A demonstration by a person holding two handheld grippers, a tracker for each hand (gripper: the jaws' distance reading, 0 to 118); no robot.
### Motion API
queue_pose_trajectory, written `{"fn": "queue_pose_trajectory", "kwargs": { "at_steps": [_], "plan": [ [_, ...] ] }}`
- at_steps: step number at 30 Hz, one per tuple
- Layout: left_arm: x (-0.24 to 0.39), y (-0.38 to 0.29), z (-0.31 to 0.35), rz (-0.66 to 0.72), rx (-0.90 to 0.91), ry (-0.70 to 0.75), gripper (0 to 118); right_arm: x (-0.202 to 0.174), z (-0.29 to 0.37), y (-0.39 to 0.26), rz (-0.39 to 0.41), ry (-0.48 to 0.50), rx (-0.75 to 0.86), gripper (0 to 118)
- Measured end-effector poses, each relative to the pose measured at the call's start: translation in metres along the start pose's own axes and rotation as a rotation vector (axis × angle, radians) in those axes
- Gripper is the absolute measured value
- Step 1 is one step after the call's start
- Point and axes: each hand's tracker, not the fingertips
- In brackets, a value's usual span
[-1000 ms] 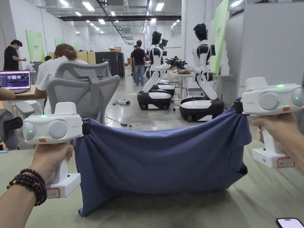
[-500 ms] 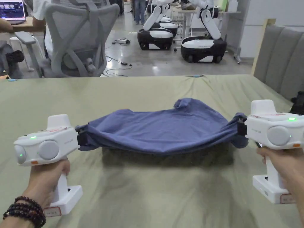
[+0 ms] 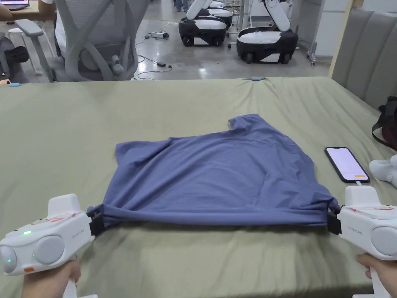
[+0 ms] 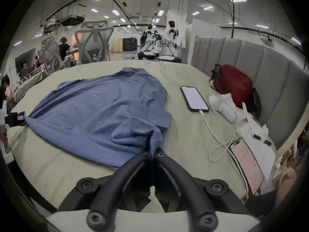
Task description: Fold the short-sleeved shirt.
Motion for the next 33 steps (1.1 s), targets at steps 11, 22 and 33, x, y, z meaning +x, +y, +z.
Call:
{"fn": "queue_pose_trajectory", "kwargs": {
  "at_steps": [11, 22, 33],
  "plan": [
    [-0.002, -0.017, -0.011, -0.011, -0.026, 0.006, 7, -0.011, -0.014, -0.026, 0.059, -0.019, -0.09, 7],
    [0.003, -0.007, 0.024, -0.02, 0.029, 0.053, 110, -0.02, 0.019, -0.019, 0.007, -0.061, 0.015, 80],
    [-0.003, 0.001, 0.05, 0.009, 0.118, 0.075, 0, -0.023, 0.045, -0.016, 0.0, -0.058, 0.074, 0]
  ]
}}
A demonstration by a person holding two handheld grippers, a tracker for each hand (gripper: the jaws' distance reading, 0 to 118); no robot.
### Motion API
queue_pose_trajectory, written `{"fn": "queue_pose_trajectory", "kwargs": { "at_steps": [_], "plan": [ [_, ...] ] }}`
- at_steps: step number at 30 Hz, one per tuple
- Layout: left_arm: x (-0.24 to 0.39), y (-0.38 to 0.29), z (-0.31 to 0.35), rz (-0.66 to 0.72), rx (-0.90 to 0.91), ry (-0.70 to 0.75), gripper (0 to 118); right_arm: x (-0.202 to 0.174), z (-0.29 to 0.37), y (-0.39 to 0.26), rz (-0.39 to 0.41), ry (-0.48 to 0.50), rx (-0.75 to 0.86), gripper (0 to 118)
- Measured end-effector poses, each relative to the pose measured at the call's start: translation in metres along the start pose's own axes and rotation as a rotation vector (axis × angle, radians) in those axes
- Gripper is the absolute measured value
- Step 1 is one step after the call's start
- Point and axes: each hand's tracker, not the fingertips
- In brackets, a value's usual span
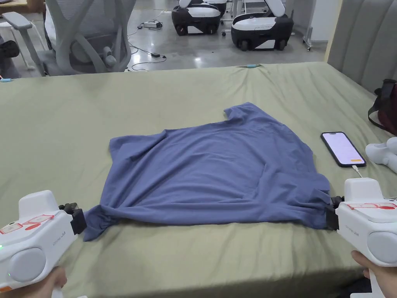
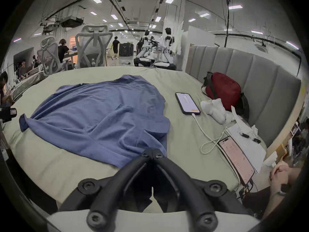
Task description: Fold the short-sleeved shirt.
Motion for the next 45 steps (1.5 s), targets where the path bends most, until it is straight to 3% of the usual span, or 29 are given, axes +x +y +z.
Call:
{"fn": "queue_pose_trajectory", "kwargs": {
  "at_steps": [3, 5, 6, 7, 12, 13, 15, 20, 21, 23, 24, 25, 27, 29, 32, 33, 34, 39, 45],
  "plan": [
    [0.001, -0.001, -0.014, -0.003, -0.035, -0.002, 3, 0.001, -0.001, 0.0, -0.002, -0.005, -0.002, 0],
    [0.002, -0.005, -0.022, -0.012, -0.054, -0.006, 61, 0.001, -0.003, 0.0, -0.009, 0.0, -0.011, 0],
    [0.005, -0.007, -0.025, -0.014, -0.067, -0.005, 81, 0.001, -0.004, 0.0, -0.011, -0.002, -0.015, 0],
    [0.007, -0.009, -0.027, -0.018, -0.077, -0.007, 85, 0.0, -0.004, 0.0, -0.011, -0.003, -0.017, 0],
    [0.015, -0.02, -0.044, -0.028, -0.11, -0.005, 75, 0.0, -0.007, -0.001, -0.014, 0.003, -0.03, 0],
    [0.014, -0.022, -0.047, -0.02, -0.108, -0.004, 56, 0.0, -0.008, -0.001, -0.015, 0.004, -0.032, 0],
    [0.013, -0.025, -0.051, 0.014, -0.099, -0.023, 6, 0.001, -0.009, -0.001, -0.015, 0.005, -0.036, 0],
    [0.018, -0.024, -0.044, 0.008, -0.088, -0.033, 6, 0.004, -0.019, -0.005, -0.018, -0.001, -0.06, 1],
    [0.016, -0.023, -0.042, 0.012, -0.087, -0.036, 6, 0.004, -0.021, -0.006, -0.014, -0.002, -0.061, 11],
    [0.013, -0.021, -0.042, 0.027, -0.089, -0.046, 6, 0.005, -0.026, -0.008, -0.007, -0.001, -0.05, 85],
    [0.012, -0.02, -0.041, 0.029, -0.089, -0.05, 6, 0.007, -0.03, -0.008, -0.006, 0.004, -0.053, 110],
    [0.012, -0.019, -0.04, 0.03, -0.088, -0.052, 6, 0.008, -0.036, -0.008, -0.008, 0.011, -0.073, 118],
    [0.012, -0.019, -0.041, 0.025, -0.084, -0.056, 6, 0.01, -0.042, -0.008, -0.015, 0.021, -0.086, 105],
    [0.014, -0.018, -0.04, 0.012, -0.081, -0.053, 6, 0.011, -0.05, -0.009, -0.007, 0.03, -0.098, 71],
    [0.014, -0.019, -0.042, -0.002, -0.082, -0.05, 6, 0.011, -0.056, -0.012, 0.005, 0.028, -0.142, 45],
    [0.014, -0.02, -0.042, 0.001, -0.084, -0.054, 6, 0.011, -0.055, -0.014, -0.025, 0.056, -0.135, 23],
    [0.014, -0.02, -0.041, 0.001, -0.085, -0.056, 6, 0.011, -0.054, -0.014, -0.057, 0.087, -0.121, 12],
    [0.013, -0.017, -0.042, -0.009, -0.084, -0.059, 6, 0.012, -0.051, -0.009, -0.034, 0.075, -0.12, 6],
    [0.02, 0.025, -0.032, 0.027, -0.004, -0.103, 6, 0.021, -0.026, 0.037, -0.076, 0.103, 0.035, 6]
  ]
}}
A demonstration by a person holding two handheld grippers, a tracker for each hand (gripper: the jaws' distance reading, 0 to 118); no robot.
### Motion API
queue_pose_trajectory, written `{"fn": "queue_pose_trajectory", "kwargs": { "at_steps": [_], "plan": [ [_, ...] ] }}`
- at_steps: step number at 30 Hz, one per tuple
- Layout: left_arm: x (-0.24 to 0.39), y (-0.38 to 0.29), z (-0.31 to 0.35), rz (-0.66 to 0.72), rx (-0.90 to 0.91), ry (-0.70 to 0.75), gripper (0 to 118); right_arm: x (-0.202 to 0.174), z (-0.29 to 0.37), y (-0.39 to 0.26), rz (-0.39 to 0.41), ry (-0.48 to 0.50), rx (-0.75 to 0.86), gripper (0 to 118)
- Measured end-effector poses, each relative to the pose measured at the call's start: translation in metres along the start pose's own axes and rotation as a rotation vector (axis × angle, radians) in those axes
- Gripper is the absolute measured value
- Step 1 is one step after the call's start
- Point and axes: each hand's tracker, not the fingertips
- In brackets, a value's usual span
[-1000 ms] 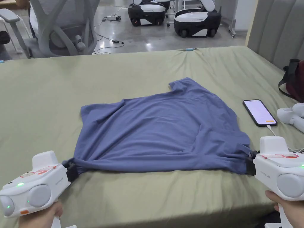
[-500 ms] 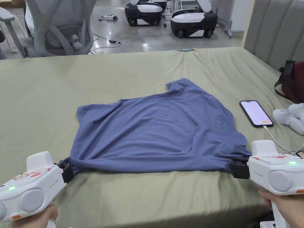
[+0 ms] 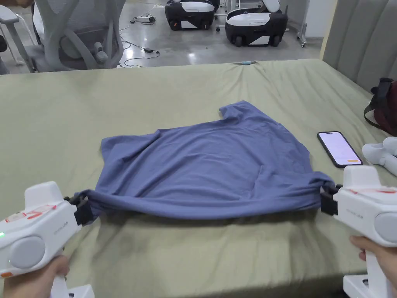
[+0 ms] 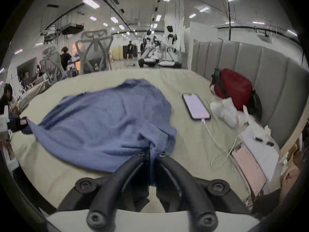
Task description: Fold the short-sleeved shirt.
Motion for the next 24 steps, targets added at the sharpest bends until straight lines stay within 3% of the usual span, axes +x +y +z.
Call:
{"fn": "queue_pose_trajectory", "kwargs": {
  "at_steps": [1, 6, 10, 13, 17, 21, 22, 24],
  "plan": [
    [0.002, 0.01, -0.001, 0.006, 0.016, -0.01, 6, 0.0, 0.0, 0.012, -0.011, 0.001, 0.024, 6],
    [0.018, 0.061, -0.037, -0.061, 0.049, -0.002, 6, -0.01, -0.041, 0.088, 0.082, -0.006, 0.097, 6],
    [0.022, 0.075, -0.091, -0.119, -0.017, 0.042, 6, -0.022, -0.111, 0.127, 0.119, -0.006, 0.041, 6],
    [0.022, 0.065, -0.134, -0.153, -0.127, 0.068, 6, -0.033, -0.168, 0.131, 0.187, -0.028, -0.024, 6],
    [0.018, 0.049, -0.166, -0.157, -0.205, 0.096, 6, -0.04, -0.223, 0.115, 0.19, -0.058, -0.148, 6],
    [0.007, 0.044, -0.176, -0.107, -0.21, 0.082, 6, -0.036, -0.246, 0.102, 0.205, -0.055, -0.159, 6],
    [0.006, 0.045, -0.176, -0.101, -0.213, 0.079, 7, -0.036, -0.248, 0.101, 0.204, -0.055, -0.165, 8],
    [0.006, 0.047, -0.173, -0.095, -0.212, 0.074, 12, -0.033, -0.246, 0.102, 0.187, -0.06, -0.165, 35]
  ]
}}
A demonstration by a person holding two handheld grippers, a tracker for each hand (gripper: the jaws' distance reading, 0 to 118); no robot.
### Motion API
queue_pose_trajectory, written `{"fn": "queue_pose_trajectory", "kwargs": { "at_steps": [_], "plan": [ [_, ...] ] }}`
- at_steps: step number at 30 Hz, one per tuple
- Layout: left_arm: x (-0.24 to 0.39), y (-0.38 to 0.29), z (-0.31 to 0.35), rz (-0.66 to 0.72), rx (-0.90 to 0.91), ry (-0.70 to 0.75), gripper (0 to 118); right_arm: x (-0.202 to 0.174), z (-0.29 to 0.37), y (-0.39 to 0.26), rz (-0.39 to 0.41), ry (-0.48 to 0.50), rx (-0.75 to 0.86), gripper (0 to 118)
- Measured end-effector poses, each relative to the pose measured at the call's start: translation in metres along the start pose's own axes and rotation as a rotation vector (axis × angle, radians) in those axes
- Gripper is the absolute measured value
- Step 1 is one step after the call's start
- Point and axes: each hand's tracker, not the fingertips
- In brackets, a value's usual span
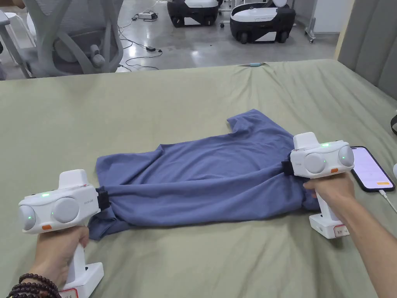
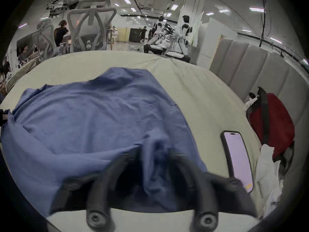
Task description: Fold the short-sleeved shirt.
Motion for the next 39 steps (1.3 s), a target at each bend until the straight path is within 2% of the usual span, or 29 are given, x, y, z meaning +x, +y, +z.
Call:
{"fn": "queue_pose_trajectory", "kwargs": {
  "at_steps": [1, 2, 3, 4, 6, 7, 8, 9, 10, 11, 12, 13, 14, 18, 23, 24, 27, 28, 34, 36, 37, 38, 39],
  "plan": [
    [0.001, 0.001, 0.003, -0.001, 0.008, 0.003, 30, 0.003, 0.006, 0.0, -0.017, -0.014, 0.019, 68],
    [0.003, 0.002, 0.007, -0.011, 0.017, 0.023, 58, 0.007, 0.012, -0.001, -0.038, -0.005, 0.034, 92],
    [0.004, 0.003, 0.011, -0.029, 0.022, 0.051, 89, 0.01, 0.021, -0.002, -0.073, 0.022, 0.05, 113],
    [0.004, 0.003, 0.015, -0.034, 0.024, 0.052, 118, 0.011, 0.031, -0.004, -0.092, 0.029, 0.064, 118],
    [0.005, 0.002, 0.03, -0.028, 0.097, 0.026, 108, 0.01, 0.057, -0.014, -0.088, 0.024, 0.106, 115],
    [0.007, 0.001, 0.038, -0.027, 0.108, 0.003, 110, 0.008, 0.068, -0.02, -0.081, 0.014, 0.101, 111],
    [0.008, -0.001, 0.047, -0.017, 0.09, -0.005, 111, 0.004, 0.078, -0.026, -0.073, 0.015, 0.092, 103],
    [0.011, -0.003, 0.057, -0.013, 0.077, -0.008, 110, 0.003, 0.09, -0.035, -0.068, 0.031, 0.086, 86],
    [0.009, -0.012, 0.062, -0.008, 0.07, -0.008, 98, 0.001, 0.101, -0.044, -0.07, 0.042, 0.095, 45],
    [0.011, -0.018, 0.073, -0.01, 0.071, -0.014, 79, 0.0, 0.112, -0.054, -0.075, 0.045, 0.108, 13],
    [0.013, -0.025, 0.086, -0.023, 0.093, -0.031, 49, -0.004, 0.119, -0.062, -0.076, 0.03, 0.11, 1],
    [0.012, -0.033, 0.093, -0.037, 0.111, -0.038, 11, -0.005, 0.128, -0.071, -0.071, 0.018, 0.11, 0],
    [0.011, -0.041, 0.098, -0.043, 0.113, -0.032, 0, -0.005, 0.137, -0.079, -0.072, 0.016, 0.115, 0],
    [0.003, -0.061, 0.113, -0.023, 0.097, -0.038, 0, 0.001, 0.148, -0.101, -0.115, 0.068, 0.123, 0],
    [0.003, -0.06, 0.102, -0.038, 0.06, -0.037, 0, -0.001, 0.159, -0.107, -0.087, 0.065, 0.134, 0],
    [0.005, -0.057, 0.097, -0.054, 0.06, -0.037, 7, -0.003, 0.161, -0.107, -0.086, 0.068, 0.136, 0],
    [0.011, -0.049, 0.074, -0.074, 0.019, -0.051, 47, -0.003, 0.164, -0.108, -0.091, 0.067, 0.149, 0],
    [0.013, -0.047, 0.067, -0.072, 0.002, -0.041, 55, -0.004, 0.165, -0.109, -0.09, 0.066, 0.15, 0],
    [0.021, -0.044, 0.035, -0.107, -0.063, -0.005, 58, -0.001, 0.164, -0.116, -0.076, 0.073, 0.124, 0],
    [0.021, -0.042, 0.034, -0.121, -0.072, -0.003, 57, 0.001, 0.163, -0.117, -0.071, 0.068, 0.118, 0],
    [0.02, -0.043, 0.034, -0.119, -0.074, -0.005, 51, 0.002, 0.162, -0.116, -0.071, 0.066, 0.115, 0],
    [0.018, -0.043, 0.035, -0.111, -0.078, -0.018, 32, 0.003, 0.16, -0.115, -0.071, 0.065, 0.114, 0],
    [0.018, -0.042, 0.037, -0.104, -0.074, -0.042, 7, 0.004, 0.159, -0.115, -0.073, 0.065, 0.115, 0]
  ]
}}
